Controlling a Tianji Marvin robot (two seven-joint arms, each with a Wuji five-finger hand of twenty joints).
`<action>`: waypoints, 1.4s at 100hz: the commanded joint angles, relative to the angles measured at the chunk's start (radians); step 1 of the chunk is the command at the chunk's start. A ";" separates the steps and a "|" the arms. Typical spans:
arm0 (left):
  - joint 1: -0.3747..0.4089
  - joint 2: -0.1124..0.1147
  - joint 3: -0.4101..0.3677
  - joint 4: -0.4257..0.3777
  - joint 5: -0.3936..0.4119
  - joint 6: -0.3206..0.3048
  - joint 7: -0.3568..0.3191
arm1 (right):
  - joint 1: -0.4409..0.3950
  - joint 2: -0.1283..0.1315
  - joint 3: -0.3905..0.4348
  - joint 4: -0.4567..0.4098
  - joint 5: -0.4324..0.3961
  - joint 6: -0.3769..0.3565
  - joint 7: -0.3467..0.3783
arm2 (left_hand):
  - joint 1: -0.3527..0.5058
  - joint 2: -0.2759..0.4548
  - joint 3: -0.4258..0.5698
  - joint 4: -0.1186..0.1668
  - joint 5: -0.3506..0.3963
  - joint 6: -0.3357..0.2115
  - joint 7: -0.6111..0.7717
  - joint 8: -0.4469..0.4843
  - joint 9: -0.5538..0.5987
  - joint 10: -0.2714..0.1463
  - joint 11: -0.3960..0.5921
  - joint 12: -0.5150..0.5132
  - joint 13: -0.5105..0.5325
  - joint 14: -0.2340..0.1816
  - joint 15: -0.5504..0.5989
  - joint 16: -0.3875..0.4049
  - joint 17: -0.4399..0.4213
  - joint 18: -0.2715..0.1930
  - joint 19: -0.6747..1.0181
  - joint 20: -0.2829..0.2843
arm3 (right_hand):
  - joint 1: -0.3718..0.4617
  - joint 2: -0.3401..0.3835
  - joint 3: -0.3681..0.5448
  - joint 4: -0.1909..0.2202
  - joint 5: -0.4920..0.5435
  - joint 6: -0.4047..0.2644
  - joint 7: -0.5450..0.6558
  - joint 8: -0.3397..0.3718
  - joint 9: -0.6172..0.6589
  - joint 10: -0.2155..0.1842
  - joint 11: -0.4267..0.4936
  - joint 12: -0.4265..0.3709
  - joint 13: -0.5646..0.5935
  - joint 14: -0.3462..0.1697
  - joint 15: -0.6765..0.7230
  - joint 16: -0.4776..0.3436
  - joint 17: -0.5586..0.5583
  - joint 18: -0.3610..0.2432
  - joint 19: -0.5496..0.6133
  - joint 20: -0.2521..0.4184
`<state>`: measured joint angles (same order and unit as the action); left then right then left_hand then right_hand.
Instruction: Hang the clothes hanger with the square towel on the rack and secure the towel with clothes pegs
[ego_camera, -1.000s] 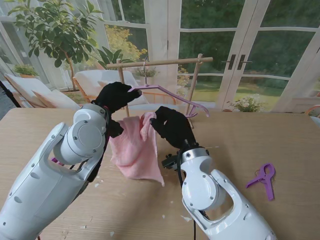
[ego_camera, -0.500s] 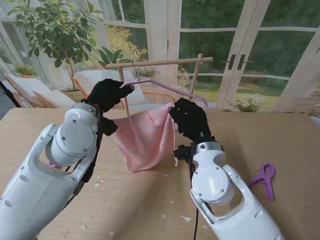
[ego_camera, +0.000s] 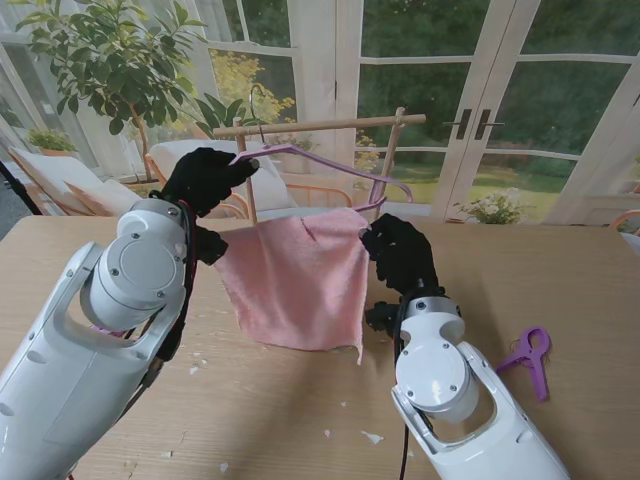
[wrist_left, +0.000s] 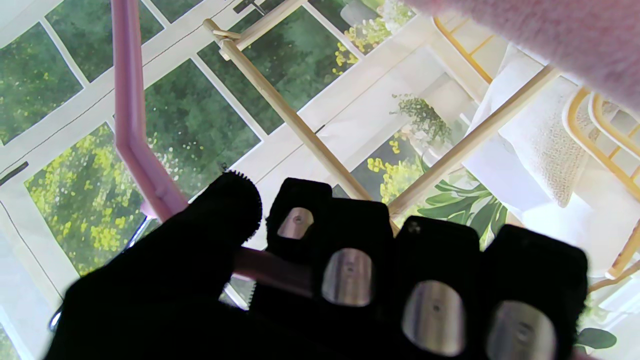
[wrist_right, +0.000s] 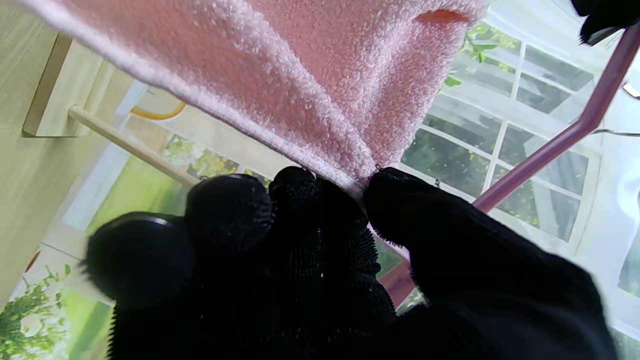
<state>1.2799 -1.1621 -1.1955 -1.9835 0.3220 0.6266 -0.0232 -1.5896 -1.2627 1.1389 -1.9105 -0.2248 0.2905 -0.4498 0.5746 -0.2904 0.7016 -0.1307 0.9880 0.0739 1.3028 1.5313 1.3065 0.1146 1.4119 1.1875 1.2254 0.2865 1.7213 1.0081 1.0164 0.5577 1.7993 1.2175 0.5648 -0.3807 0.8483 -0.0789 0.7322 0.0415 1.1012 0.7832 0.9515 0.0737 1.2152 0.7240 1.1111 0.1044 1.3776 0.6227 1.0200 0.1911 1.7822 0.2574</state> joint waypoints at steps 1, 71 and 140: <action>0.001 0.002 -0.008 -0.014 0.005 -0.007 -0.022 | -0.007 -0.007 0.007 0.004 0.008 0.008 0.013 | -0.028 0.042 -0.001 0.024 0.051 0.012 0.024 0.039 0.039 -0.045 0.055 0.015 0.038 0.011 0.107 0.000 0.037 0.013 0.295 0.062 | 0.001 0.019 0.031 0.017 0.023 -0.022 0.052 0.024 0.008 0.003 0.037 0.011 0.034 0.018 0.027 0.001 0.037 -0.087 0.076 0.292; 0.000 0.003 -0.013 -0.018 -0.005 -0.010 -0.030 | 0.001 -0.004 0.020 0.031 -0.011 0.001 0.013 | -0.029 0.044 0.001 0.027 0.055 0.010 0.023 0.039 0.038 -0.049 0.064 0.004 0.038 0.004 0.115 -0.008 0.037 0.008 0.295 0.069 | 0.027 0.025 -0.008 0.012 0.023 -0.031 0.023 0.008 -0.005 0.024 0.039 0.024 0.010 0.025 0.062 0.017 0.034 -0.106 0.106 0.275; -0.008 0.008 -0.023 -0.031 -0.002 0.003 -0.045 | -0.025 0.026 0.047 0.063 -0.112 -0.005 0.072 | -0.031 0.048 0.002 0.025 0.055 0.010 0.022 0.039 0.037 -0.051 0.067 0.003 0.038 0.007 0.117 -0.009 0.037 0.013 0.295 0.074 | -0.291 -0.025 -0.063 0.050 -0.188 0.077 -0.490 -0.112 -0.388 0.044 -0.300 -0.198 -0.422 0.057 -0.331 -0.036 -0.391 0.017 -0.193 0.384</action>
<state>1.2821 -1.1513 -1.2231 -2.0087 0.3078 0.6259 -0.0555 -1.5968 -1.2407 1.1822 -1.8299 -0.3363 0.2942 -0.3924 0.5746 -0.2904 0.7017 -0.1306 0.9893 0.0739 1.3028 1.5322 1.3069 0.1146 1.4240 1.1874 1.2254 0.2865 1.7287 1.0072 1.0166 0.5603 1.7994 1.2304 0.3199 -0.3841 0.8305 -0.0768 0.6074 0.0969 0.6914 0.7166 0.6478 0.1159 0.9809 0.5748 0.7777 0.1685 1.1181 0.6135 0.7099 0.1936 1.6509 0.2574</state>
